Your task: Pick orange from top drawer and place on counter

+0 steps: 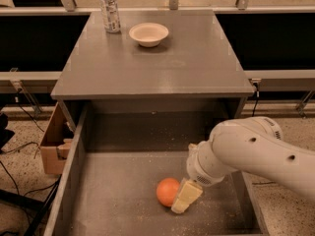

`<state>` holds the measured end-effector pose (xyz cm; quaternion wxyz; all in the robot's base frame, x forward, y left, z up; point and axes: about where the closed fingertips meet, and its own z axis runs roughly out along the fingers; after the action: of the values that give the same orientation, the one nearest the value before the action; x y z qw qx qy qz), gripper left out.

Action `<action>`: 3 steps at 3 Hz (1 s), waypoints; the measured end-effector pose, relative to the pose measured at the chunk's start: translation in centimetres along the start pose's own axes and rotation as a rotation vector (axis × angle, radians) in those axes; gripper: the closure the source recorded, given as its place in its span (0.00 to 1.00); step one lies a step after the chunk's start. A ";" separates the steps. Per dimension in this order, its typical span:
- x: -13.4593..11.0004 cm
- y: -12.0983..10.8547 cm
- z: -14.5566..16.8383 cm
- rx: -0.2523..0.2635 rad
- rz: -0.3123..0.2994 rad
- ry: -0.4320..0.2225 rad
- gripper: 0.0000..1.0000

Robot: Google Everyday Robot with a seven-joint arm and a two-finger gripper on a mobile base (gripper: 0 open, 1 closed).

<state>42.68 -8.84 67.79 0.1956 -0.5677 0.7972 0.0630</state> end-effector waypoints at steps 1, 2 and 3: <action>0.3 1.7 2.3 -0.041 0.006 0.012 0.00; -0.1 2.6 3.9 -0.070 0.000 0.004 0.18; -0.8 3.1 5.1 -0.093 -0.010 -0.008 0.41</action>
Offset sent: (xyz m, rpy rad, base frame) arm -0.0185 0.0356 -0.0560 0.0352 0.0908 0.0440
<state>41.22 -5.35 63.03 0.1727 -0.5800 0.7896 0.1014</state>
